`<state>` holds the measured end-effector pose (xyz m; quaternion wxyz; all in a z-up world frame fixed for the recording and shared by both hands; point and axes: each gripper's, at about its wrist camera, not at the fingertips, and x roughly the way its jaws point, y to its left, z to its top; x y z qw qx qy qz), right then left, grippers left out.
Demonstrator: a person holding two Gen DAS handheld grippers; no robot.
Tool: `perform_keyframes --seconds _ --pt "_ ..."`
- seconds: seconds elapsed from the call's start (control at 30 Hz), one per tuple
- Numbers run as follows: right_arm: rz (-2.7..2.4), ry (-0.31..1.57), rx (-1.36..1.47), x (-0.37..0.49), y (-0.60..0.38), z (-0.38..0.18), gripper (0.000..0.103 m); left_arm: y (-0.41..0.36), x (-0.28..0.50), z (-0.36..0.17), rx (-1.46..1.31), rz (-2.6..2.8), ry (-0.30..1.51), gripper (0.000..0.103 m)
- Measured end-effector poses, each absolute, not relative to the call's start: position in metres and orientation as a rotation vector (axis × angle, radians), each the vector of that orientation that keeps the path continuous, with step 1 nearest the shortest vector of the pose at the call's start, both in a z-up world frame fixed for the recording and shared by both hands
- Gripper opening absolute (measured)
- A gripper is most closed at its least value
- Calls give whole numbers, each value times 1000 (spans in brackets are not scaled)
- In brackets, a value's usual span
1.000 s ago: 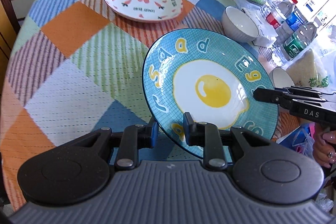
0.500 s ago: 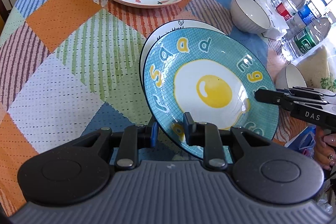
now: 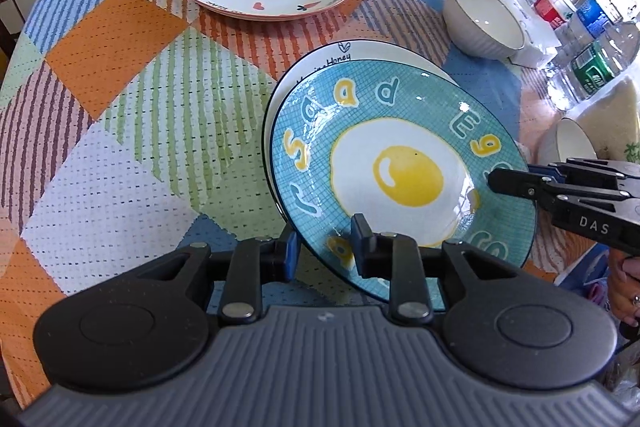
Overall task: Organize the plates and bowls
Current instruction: 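Lower the fried-egg plate onto the Morning Honey plate and release, then move the right gripper to the rim of the Lovely Bear plate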
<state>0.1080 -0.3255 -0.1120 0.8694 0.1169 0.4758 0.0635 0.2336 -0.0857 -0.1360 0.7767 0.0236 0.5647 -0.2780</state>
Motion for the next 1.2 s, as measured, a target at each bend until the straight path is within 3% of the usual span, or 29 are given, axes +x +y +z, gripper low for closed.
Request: perform_keyframes --seconds 0.47,0.83,1.1,1.2 --pt "23 1014 20 118 -293 -112 31 -87 235 -141 75 -546 1279 24" --pt "82 891 -29 107 -274 -46 31 -78 211 -41 79 -651 1087 25" --pt "132 830 3 113 -263 -8 43 -60 210 -8 72 -612 1008 30" --pt "137 821 51 120 -265 -6 53 -57 218 -3 76 -598 980 34"
